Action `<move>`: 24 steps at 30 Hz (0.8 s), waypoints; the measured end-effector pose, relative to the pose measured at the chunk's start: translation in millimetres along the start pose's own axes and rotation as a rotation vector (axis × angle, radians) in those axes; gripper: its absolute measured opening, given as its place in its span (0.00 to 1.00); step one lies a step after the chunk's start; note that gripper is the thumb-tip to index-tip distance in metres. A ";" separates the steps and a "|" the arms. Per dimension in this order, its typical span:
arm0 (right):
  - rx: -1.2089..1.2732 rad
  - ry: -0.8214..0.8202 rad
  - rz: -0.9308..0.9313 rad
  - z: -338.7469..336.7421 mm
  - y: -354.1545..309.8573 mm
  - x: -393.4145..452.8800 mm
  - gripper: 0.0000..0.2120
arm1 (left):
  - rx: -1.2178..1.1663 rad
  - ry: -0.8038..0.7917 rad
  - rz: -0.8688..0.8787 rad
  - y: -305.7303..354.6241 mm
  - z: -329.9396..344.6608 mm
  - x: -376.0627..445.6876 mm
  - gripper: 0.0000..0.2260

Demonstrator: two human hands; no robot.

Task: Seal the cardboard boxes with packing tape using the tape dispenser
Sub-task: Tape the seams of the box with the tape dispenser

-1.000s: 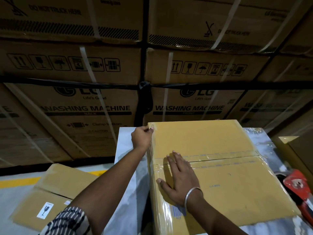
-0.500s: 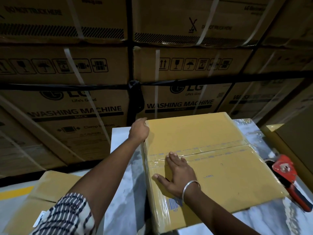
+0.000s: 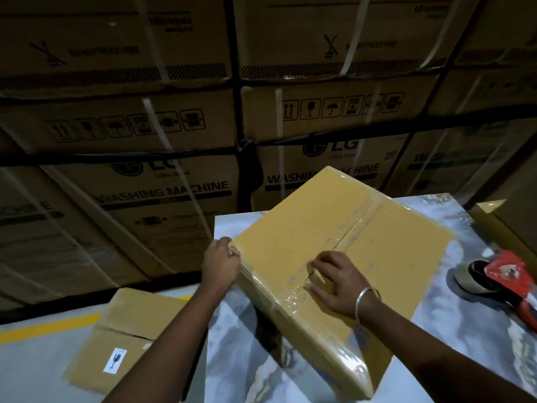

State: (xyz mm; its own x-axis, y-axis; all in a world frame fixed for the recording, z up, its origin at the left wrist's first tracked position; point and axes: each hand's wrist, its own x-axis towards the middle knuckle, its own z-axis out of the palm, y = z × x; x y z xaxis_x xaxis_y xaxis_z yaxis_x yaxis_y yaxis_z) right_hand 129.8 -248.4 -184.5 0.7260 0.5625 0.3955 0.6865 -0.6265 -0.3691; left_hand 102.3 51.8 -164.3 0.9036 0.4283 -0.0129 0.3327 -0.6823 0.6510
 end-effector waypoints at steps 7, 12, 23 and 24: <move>-0.030 -0.062 -0.007 -30.4 13.6 -28.2 0.24 | -0.142 0.023 -0.109 -9.8 -11.1 -105.9 0.07; -0.080 -0.011 0.129 -51.0 22.8 -68.9 0.24 | -0.177 -0.032 -0.196 -2.6 -7.5 -166.2 0.10; -0.190 -0.018 0.975 -107.4 28.2 -123.5 0.45 | -0.100 -0.232 -0.286 52.6 -1.0 -163.1 0.16; -0.135 -0.006 1.035 -108.1 31.6 -124.1 0.48 | -0.112 -0.242 -0.286 56.7 1.6 -155.5 0.20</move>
State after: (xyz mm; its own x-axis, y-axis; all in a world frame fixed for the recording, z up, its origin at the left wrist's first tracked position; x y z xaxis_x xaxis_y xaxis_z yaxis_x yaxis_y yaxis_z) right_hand 57.0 -396.3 -154.4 0.9574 -0.2814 -0.0647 -0.2813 -0.8588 -0.4281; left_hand -18.9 -54.4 -126.6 0.8209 0.4301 -0.3758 0.5606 -0.4814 0.6738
